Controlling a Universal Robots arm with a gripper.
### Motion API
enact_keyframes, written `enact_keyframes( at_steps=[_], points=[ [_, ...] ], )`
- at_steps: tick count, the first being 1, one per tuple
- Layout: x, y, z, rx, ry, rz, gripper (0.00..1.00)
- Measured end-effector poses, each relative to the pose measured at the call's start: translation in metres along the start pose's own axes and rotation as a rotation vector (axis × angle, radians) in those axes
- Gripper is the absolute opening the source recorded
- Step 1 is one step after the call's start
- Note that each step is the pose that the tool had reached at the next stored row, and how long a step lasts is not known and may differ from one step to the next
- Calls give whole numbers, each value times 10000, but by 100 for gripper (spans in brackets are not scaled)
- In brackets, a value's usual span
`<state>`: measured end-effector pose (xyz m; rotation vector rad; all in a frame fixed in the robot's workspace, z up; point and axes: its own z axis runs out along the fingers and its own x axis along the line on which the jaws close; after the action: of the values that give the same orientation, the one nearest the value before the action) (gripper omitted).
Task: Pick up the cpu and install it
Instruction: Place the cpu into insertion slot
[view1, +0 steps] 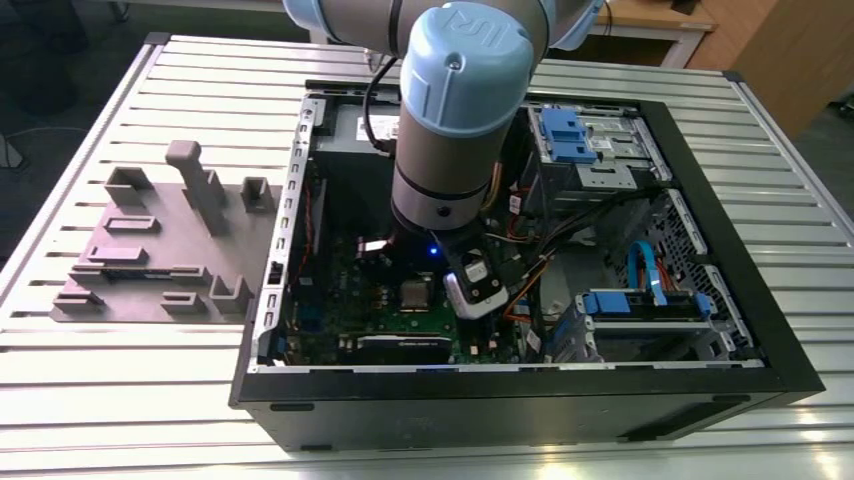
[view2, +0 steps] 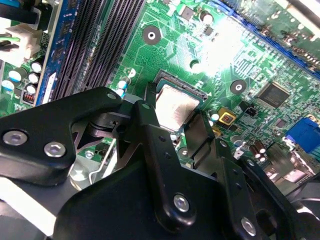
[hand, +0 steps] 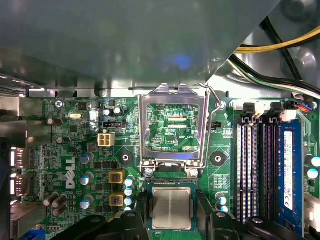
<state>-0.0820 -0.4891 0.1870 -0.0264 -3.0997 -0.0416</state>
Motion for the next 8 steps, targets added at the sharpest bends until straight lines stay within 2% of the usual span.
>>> enact_keyframes(
  at_steps=[8],
  points=[
    [0, -21, 2, 1, -1, 20, 47]
  ],
)
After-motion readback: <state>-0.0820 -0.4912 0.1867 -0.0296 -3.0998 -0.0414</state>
